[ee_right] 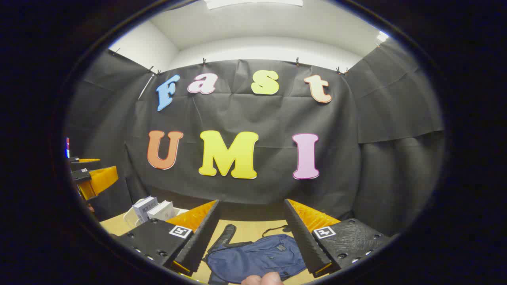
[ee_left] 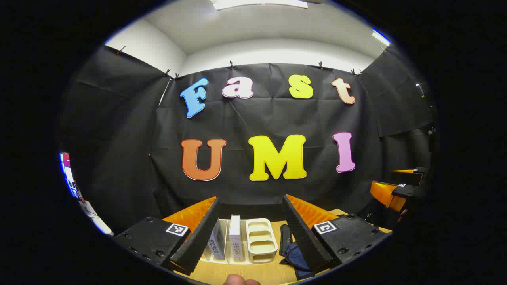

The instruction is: Open the schoolbag, grab two books from the bookshelf and put them into the schoolbag.

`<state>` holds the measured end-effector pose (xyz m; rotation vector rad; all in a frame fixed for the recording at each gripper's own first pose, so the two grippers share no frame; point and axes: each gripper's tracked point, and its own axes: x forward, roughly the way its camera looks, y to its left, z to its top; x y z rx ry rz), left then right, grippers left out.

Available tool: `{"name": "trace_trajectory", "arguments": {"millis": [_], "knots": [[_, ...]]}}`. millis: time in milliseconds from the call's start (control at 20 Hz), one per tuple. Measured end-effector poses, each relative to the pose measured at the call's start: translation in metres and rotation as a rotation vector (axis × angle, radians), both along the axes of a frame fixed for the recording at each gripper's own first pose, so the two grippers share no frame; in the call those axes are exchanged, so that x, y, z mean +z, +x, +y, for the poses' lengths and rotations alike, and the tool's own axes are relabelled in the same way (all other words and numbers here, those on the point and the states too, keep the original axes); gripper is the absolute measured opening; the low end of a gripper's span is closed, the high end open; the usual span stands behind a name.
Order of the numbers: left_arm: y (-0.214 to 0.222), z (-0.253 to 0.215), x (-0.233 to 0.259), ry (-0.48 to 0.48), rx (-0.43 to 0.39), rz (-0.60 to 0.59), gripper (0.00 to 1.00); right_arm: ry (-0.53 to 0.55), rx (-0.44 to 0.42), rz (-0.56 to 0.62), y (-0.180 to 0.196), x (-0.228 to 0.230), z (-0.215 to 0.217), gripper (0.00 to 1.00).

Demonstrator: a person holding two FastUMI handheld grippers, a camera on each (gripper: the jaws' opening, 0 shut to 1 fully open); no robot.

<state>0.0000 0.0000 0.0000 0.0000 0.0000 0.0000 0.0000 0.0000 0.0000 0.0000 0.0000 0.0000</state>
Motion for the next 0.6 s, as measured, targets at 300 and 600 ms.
{"name": "trace_trajectory", "arguments": {"millis": [300, 600], "knots": [[0.007, 0.006, -0.009, 0.002, 0.016, 0.033, 0.99, -0.021, 0.012, 0.04, 0.004, -0.012, 0.013, 0.98], [0.008, 0.009, -0.008, 0.007, 0.028, 0.028, 0.99, -0.046, 0.055, 0.093, 0.006, -0.028, 0.027, 0.98]]}}
